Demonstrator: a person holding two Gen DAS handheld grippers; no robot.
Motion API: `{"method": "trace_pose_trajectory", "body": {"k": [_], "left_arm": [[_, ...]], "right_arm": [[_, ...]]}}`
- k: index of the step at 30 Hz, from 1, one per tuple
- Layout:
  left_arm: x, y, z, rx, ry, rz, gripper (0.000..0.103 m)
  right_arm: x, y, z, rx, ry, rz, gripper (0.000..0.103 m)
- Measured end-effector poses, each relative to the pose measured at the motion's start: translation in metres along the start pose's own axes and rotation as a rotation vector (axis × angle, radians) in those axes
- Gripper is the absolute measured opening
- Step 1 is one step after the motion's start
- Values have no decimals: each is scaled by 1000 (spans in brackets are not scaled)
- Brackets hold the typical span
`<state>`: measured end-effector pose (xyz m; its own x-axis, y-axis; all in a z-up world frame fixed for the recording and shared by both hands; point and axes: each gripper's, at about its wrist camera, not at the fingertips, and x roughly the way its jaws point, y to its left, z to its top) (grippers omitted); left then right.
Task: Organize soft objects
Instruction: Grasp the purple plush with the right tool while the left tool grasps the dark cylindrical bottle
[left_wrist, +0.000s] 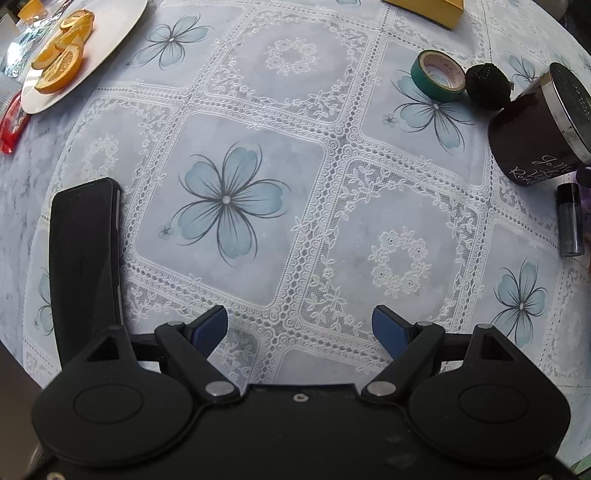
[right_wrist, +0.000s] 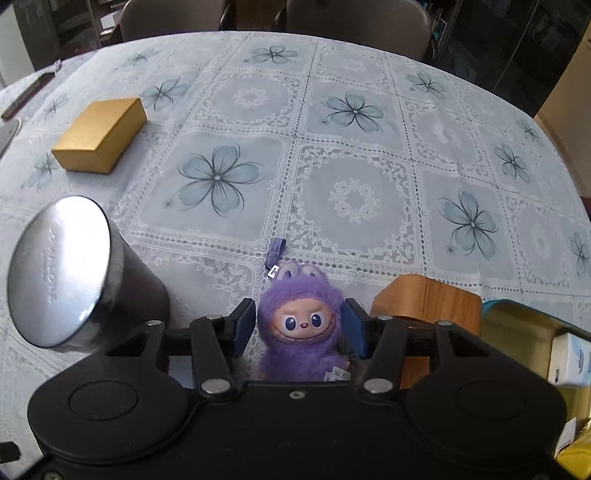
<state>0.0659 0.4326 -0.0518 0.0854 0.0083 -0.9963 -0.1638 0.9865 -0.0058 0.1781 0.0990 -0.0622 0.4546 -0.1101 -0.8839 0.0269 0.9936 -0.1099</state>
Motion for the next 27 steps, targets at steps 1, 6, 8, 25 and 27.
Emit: {"method": "trace_pose_trajectory", "body": {"k": [1,6,8,25,27], "left_arm": [[0,1,-1,-3,0,3,84],[-3,-5,-12,-8,-4,9,84],[-5,-13,-15,-2,-5,8,84],[-32,-169,-1,113,-113,-90,84],[-34,-196,4,141,-128,-96,84]], "right_arm": [[1,1,0,-15,-2,-4,53],[4,0,1,-42,-7,0,48],[3,-4,2,-47,-2,22,47],[-116,-96,-31,197,-175,286,46],[-121,-107,-40,216,-173,297,46]]}}
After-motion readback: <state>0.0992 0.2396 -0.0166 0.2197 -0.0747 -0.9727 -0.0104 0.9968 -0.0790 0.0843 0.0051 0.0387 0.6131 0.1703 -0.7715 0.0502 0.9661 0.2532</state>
